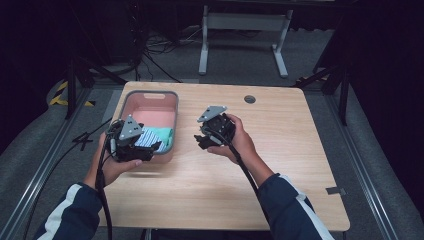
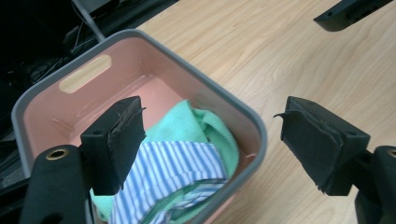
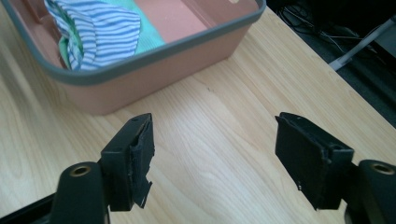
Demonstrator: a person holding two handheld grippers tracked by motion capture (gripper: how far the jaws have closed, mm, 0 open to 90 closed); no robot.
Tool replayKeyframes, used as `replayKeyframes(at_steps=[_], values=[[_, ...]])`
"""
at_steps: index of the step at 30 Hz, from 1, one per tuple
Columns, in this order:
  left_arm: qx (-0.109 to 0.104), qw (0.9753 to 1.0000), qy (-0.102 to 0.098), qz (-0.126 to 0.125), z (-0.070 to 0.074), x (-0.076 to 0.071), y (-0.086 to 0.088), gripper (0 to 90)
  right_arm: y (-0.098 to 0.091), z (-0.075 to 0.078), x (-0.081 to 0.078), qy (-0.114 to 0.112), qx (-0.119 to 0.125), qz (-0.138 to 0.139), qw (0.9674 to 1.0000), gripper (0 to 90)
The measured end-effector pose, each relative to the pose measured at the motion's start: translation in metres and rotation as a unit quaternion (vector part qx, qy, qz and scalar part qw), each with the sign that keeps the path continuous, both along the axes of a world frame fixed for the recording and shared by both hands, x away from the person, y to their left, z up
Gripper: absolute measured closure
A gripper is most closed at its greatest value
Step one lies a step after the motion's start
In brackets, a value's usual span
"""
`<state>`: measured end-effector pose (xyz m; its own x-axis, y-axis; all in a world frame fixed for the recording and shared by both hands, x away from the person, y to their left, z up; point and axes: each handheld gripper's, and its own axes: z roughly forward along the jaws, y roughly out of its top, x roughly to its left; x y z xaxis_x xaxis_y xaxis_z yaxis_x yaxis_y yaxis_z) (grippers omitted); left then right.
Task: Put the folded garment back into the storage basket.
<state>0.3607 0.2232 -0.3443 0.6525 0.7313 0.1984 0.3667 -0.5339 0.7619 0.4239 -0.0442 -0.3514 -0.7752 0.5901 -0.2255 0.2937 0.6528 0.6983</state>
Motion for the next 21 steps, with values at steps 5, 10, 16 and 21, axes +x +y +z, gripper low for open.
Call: replayKeyframes(at_steps=[5,10,16,21], values=[[0.008,0.9997,-0.001,-0.025,-0.001,-0.006,-0.011,19.2,-0.019,0.0,-0.009,-0.006,-0.012,0.0,0.9999,27.7],[0.012,0.9992,-0.004,-0.037,-0.004,-0.013,-0.021,18.7,-0.032,0.0,-0.015,-0.007,-0.007,-0.002,0.9999,26.7],[0.029,0.9981,-0.016,-0.052,-0.008,-0.02,-0.036,17.5,-0.051,-0.005,-0.023,-0.007,-0.003,-0.008,0.9999,25.9],[0.038,0.9974,-0.027,-0.054,-0.014,-0.023,-0.044,17.4,-0.065,-0.01,-0.028,-0.004,-0.009,-0.012,0.9999,25.2]])
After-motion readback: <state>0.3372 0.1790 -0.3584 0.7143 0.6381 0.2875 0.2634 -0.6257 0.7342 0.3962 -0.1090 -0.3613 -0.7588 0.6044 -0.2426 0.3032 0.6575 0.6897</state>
